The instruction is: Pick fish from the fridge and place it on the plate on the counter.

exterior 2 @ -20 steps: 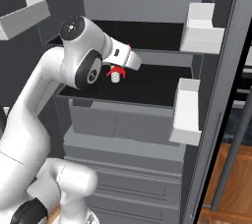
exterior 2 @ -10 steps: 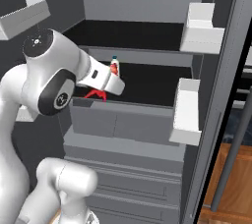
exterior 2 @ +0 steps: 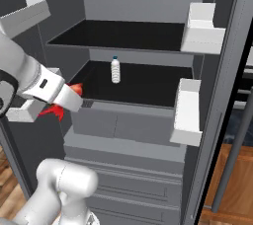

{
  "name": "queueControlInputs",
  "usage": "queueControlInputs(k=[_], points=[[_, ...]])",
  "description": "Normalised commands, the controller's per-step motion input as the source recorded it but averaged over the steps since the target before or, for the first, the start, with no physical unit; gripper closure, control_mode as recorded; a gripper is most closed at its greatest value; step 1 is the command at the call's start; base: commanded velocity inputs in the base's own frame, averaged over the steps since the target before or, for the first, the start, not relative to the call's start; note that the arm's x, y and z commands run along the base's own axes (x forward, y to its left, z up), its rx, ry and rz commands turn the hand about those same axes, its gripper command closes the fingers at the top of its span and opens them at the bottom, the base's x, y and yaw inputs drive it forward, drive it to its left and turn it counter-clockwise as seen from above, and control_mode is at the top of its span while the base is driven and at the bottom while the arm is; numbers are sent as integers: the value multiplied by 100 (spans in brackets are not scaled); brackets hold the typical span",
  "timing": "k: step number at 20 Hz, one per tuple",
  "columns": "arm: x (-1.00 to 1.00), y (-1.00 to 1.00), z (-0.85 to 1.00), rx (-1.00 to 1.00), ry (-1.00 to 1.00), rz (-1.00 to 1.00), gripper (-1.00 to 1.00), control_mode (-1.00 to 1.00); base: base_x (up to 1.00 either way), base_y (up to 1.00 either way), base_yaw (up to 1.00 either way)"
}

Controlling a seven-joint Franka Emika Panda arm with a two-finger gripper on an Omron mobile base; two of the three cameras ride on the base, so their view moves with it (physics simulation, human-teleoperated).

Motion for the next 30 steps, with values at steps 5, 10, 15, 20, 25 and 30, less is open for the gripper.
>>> queueControlInputs(k=[5, 10, 15, 20, 25, 30], points=[[-87, 0, 0, 0, 9, 0, 100, -100, 0, 0, 0], [-53, 1, -5, 0, 1, 0, 100, -100, 0, 0, 0], [-4, 4, -2, 0, 0, 1, 100, -100, 0, 0, 0], [0, 2, -10, 0, 0, 7, 100, -100, 0, 0, 0], [9, 18, -30, 0, 0, 7, 100, -100, 0, 0, 0], [0, 5, -17, 0, 0, 8, 100, 100, -3, 5, 4]])
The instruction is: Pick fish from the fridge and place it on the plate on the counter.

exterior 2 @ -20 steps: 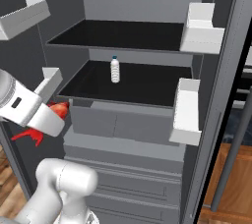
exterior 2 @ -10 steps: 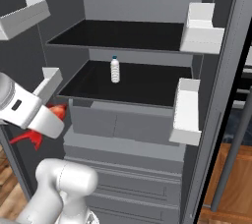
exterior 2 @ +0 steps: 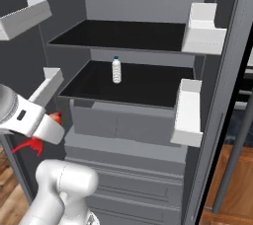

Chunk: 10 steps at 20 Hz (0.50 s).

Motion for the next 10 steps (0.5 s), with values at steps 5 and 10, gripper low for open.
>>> queueControlInputs(k=[5, 10], points=[[0, 0, 0, 0, 0, 0, 100, 100, -54, 1, -3], [0, 0, 0, 0, 0, 0, 100, 100, -34, 0, -43]])
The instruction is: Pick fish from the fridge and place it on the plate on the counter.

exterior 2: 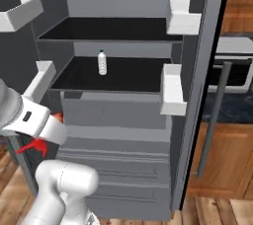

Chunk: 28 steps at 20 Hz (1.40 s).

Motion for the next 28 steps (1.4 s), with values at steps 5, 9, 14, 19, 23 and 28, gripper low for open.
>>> queueControlInputs(k=[5, 9, 14, 19, 23, 28], points=[[0, 0, 0, 0, 0, 0, 100, 100, -16, 14, -62], [0, 0, 0, 0, 0, 0, 100, 100, -30, 20, -69], [0, 0, 0, 0, 0, 0, 100, 100, -54, 3, -74], [0, 0, 0, 0, 0, 0, 100, 100, -64, 1, -79], [0, 0, 0, 0, 0, 0, 100, 100, -62, 0, -79], [0, 0, 0, 0, 0, 0, 100, 100, -33, -1, -78]])
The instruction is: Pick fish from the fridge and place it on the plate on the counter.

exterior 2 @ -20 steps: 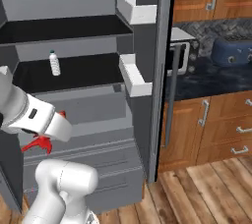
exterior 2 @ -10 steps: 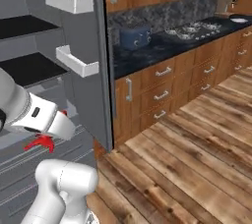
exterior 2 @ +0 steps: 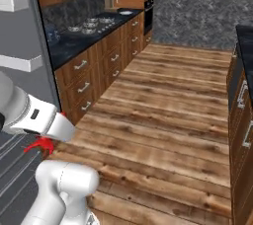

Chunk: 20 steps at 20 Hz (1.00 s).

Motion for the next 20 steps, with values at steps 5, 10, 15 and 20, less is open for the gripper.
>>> queueControlInputs(k=[5, 10, 15, 20], points=[[0, 0, 0, 0, 0, 0, 100, 100, 32, -23, -48], [0, 0, 0, 0, 0, 0, 100, 100, 98, -23, 0], [0, 0, 0, 0, 0, 0, 100, 100, 100, -43, 9], [0, 0, 0, 0, 0, 0, 100, 100, 100, -43, 11]])
